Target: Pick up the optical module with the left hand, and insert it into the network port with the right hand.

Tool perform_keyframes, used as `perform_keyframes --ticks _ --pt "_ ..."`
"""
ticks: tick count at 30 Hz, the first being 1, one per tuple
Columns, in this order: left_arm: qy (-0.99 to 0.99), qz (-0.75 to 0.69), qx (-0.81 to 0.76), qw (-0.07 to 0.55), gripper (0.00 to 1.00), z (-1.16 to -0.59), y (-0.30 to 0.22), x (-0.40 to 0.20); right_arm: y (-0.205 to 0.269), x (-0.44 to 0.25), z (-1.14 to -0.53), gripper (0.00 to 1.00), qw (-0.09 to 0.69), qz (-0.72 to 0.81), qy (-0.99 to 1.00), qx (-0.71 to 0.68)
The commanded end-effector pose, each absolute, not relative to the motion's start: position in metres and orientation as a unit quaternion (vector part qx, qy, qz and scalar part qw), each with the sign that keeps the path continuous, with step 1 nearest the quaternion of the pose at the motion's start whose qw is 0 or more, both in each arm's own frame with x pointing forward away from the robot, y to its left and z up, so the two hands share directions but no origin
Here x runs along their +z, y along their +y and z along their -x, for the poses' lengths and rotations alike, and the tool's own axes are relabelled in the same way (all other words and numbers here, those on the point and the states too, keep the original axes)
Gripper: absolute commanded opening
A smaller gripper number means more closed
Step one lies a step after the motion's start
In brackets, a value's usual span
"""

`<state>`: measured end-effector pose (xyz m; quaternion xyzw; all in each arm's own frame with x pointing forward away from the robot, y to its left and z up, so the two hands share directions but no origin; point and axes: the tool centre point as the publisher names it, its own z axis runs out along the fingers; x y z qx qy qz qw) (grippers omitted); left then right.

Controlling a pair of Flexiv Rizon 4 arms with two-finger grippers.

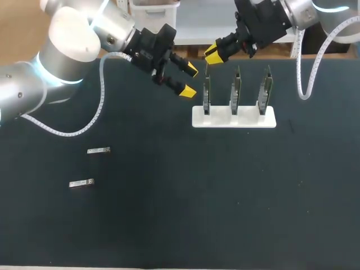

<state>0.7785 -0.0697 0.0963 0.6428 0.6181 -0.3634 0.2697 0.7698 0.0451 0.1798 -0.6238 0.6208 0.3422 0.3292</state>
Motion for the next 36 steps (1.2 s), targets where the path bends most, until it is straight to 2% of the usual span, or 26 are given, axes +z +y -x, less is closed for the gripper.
perform_keyframes --ticks 1,36 --pt "0.619 -0.643 -0.363 0.267 1.00 -0.780 -0.070 0.097 0.045 0.181 -0.771 0.00 0.329 0.625 0.621 0.339" --pt "0.619 -0.643 -0.363 0.267 1.00 -0.780 -0.070 0.097 0.047 0.171 -0.771 0.00 0.313 0.636 0.623 0.332"
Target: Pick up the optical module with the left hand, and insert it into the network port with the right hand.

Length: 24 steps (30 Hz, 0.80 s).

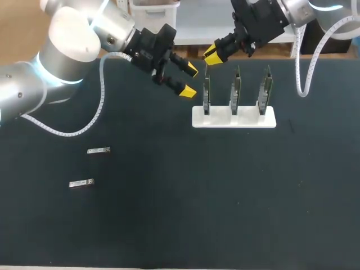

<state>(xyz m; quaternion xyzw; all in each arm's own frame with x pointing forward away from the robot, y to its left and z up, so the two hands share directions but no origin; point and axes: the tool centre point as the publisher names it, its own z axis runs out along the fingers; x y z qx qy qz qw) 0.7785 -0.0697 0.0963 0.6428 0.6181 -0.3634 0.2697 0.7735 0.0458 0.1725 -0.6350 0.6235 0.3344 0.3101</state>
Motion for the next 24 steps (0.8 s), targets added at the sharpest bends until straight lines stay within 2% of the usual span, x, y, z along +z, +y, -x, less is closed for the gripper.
perform_keyframes --ticks 1,24 --pt "0.619 -0.643 -0.363 0.267 1.00 -0.7801 -0.0703 0.0967 0.0469 0.1719 -0.7709 0.00 0.315 0.636 0.621 0.332" --pt "0.619 -0.643 -0.363 0.267 1.00 -0.7801 -0.0703 0.0967 0.0461 0.1763 -0.7697 0.00 0.321 0.647 0.617 0.312"
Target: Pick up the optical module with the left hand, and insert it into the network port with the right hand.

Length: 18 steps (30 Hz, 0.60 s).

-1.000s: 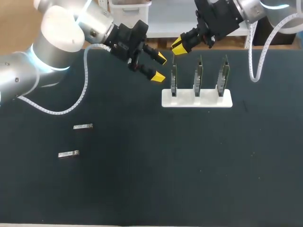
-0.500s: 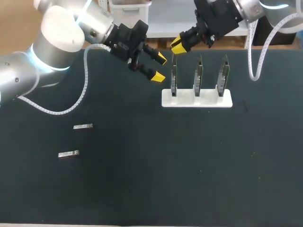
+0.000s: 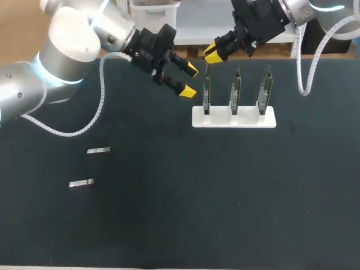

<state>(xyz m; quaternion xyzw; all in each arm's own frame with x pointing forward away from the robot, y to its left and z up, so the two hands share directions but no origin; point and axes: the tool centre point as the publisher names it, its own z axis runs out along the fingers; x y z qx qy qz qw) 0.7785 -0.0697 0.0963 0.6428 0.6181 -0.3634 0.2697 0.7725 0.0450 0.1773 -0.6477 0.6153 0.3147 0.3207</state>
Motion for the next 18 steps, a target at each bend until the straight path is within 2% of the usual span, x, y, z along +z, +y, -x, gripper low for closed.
perform_keyframes --ticks 1,18 --pt "0.619 -0.643 -0.363 0.267 1.00 -0.7801 -0.0703 0.0967 0.0461 0.1758 -0.7697 0.00 0.321 0.648 0.617 0.311" --pt "0.619 -0.643 -0.363 0.267 1.00 -0.7801 -0.0703 0.0967 0.0464 0.1688 -0.7693 0.00 0.313 0.650 0.621 0.307"
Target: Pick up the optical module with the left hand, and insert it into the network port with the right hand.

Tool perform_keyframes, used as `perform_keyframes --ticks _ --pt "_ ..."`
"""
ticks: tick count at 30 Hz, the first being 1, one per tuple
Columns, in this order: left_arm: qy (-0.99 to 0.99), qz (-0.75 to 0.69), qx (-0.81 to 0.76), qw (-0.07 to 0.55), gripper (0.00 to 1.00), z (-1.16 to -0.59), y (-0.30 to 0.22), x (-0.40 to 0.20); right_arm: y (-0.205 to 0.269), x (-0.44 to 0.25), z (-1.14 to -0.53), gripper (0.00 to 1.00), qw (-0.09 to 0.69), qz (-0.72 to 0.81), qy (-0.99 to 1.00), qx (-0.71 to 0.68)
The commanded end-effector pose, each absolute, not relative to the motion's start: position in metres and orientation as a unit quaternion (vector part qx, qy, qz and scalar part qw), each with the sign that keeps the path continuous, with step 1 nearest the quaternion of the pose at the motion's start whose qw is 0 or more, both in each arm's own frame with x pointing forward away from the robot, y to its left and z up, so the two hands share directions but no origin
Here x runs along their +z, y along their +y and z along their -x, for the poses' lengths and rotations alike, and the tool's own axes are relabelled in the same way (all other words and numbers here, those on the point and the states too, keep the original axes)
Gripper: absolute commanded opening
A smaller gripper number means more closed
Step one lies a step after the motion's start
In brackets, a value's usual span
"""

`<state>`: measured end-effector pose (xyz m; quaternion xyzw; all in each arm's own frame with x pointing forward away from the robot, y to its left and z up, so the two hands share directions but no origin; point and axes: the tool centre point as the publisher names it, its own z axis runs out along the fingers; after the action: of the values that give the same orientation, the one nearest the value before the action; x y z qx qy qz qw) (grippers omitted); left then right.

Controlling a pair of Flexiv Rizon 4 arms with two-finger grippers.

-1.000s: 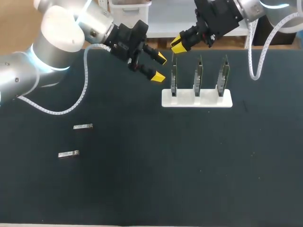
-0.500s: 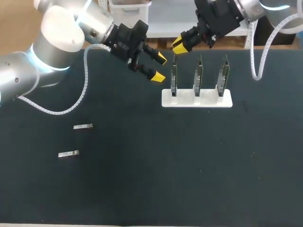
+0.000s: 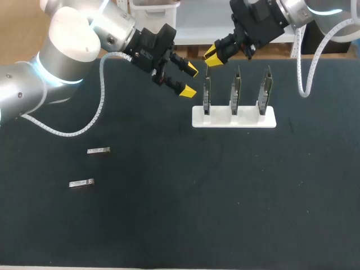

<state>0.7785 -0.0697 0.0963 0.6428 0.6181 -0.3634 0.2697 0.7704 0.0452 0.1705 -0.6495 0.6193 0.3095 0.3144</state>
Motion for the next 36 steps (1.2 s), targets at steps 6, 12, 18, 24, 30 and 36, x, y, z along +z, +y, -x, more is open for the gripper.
perform_keyframes --ticks 6,12,18,24,30,36 --pt "0.619 -0.643 -0.363 0.267 1.00 -0.7801 -0.0703 0.0967 0.0465 0.1650 -0.7700 0.00 0.310 0.649 0.624 0.305" --pt "0.619 -0.643 -0.363 0.267 1.00 -0.7801 -0.0703 0.0967 0.0466 0.1626 -0.7712 0.00 0.307 0.649 0.626 0.305" --pt "0.619 -0.643 -0.363 0.267 1.00 -0.7801 -0.0703 0.0967 0.0466 0.1624 -0.7721 0.23 0.307 0.646 0.630 0.303" --pt "0.619 -0.643 -0.363 0.267 1.00 -0.7801 -0.0703 0.0967 0.0467 0.1658 -0.7731 1.00 0.311 0.642 0.630 0.305" --pt "0.619 -0.643 -0.363 0.267 1.00 -0.7801 -0.0703 0.0967 0.0467 0.1697 -0.7745 1.00 0.313 0.636 0.629 0.318" --pt "0.619 -0.643 -0.363 0.267 1.00 -0.7801 -0.0703 0.0967 0.0484 0.1686 -0.7756 0.00 0.311 0.636 0.628 0.323"
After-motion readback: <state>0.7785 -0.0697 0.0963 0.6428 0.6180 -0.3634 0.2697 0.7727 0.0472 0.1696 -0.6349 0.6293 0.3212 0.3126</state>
